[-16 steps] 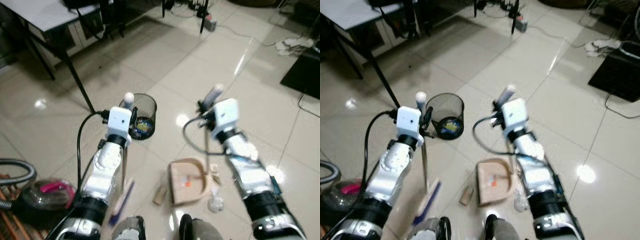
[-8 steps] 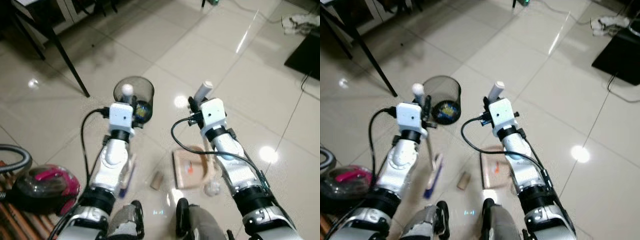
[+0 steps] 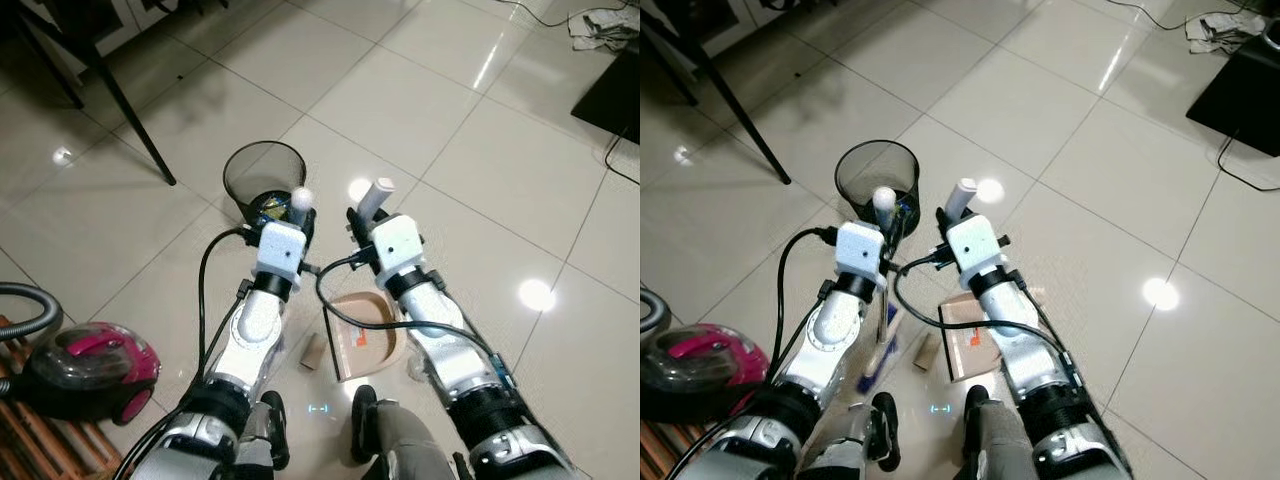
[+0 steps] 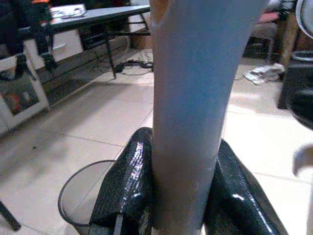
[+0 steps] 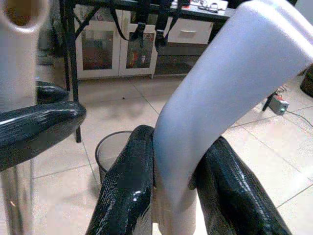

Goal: Sweep floor

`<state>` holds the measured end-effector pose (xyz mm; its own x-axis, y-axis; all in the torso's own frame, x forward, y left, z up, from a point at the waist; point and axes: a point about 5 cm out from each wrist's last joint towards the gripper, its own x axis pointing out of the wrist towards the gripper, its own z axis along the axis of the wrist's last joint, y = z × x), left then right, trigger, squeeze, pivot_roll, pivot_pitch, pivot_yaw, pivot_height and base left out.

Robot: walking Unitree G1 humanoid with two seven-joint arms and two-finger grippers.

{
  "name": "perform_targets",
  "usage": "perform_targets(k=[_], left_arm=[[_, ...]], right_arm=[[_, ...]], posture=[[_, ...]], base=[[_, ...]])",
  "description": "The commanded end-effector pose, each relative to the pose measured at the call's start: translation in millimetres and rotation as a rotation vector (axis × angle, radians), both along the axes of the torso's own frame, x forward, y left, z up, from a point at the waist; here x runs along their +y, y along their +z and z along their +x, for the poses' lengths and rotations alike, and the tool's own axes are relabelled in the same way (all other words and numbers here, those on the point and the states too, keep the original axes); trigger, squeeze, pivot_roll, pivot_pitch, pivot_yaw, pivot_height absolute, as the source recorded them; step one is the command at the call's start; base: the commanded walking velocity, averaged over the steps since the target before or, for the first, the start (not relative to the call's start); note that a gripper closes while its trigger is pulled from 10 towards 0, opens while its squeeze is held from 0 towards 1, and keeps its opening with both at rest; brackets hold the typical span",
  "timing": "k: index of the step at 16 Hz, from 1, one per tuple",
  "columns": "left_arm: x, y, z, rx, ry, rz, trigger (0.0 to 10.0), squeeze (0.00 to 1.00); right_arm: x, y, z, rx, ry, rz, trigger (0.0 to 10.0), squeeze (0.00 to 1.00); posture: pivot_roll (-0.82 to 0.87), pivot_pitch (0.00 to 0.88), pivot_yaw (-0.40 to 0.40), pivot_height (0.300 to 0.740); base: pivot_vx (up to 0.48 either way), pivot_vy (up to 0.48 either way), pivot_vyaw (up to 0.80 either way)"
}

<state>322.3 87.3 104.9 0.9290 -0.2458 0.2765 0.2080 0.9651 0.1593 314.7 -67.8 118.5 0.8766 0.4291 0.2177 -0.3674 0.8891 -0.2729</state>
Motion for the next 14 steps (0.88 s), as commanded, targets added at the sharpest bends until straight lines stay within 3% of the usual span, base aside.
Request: perform_targets(k=[1,2,6,8,9,10,12,13,14], left_arm=[[-0.4,-9,0.8,0.092,0.083,-0.159,10.0,0.0],[1.7,-5,5.5,0.116,0.135,-0.304,10.0,0.0],[6.7,4,12.9,0.103,0.187,-0.435,10.0,0.0],[12.7,15,19.0,0.073,0.193,-0.492,10.0,0.0],[17.5,26,24.4,0.033,0.152,-0.496,10.0,0.0],[19.1,38,27.4,-0.019,0.064,-0.42,10.0,0.0],[20.3,45,28.2,-0.055,-0.002,-0.343,10.0,0.0],[25.8,54,27.8,-0.099,-0.082,-0.253,10.0,0.0],[25.8,54,27.8,-0.099,-0.082,-0.253,10.0,0.0]], right_arm=[[5.4,-13,-4.0,0.077,-0.005,0.04,10.0,0.0],[5.0,-13,-1.4,0.105,-0.031,0.086,10.0,0.0],[-4.9,-12,5.5,0.14,-0.077,0.159,10.0,0.0],[-19.5,-9,10.5,0.153,-0.126,0.216,10.0,0.0],[-34.6,-6,13.3,0.152,-0.164,0.259,10.0,0.0],[-47.8,-3,13.4,0.14,-0.187,0.289,10.0,0.0],[-56.2,-1,13.2,0.132,-0.203,0.312,10.0,0.0],[-67.4,-1,12.3,0.127,-0.231,0.333,10.0,0.0],[-67.4,-1,12.3,0.127,-0.231,0.333,10.0,0.0]], posture=[[-0.04,0.333,-0.007,0.74],[-0.05,0.328,-0.007,0.74],[-0.05,0.308,-0.006,0.74],[-0.04,0.29,-0.006,0.74],[-0.04,0.27,-0.002,0.74],[-0.03,0.255,0.001,0.74],[-0.03,0.244,0.005,0.74],[-0.02,0.222,0.015,0.74],[-0.02,0.222,0.015,0.74]], base=[[0.0,0.0,0.0],[0.0,0.0,0.0],[0.0,0.0,0.0],[0.0,0.0,0.0],[0.0,0.0,0.0],[0.0,0.0,0.0],[0.0,0.0,0.0],[0.0,0.0,0.0],[0.0,0.0,0.0]])
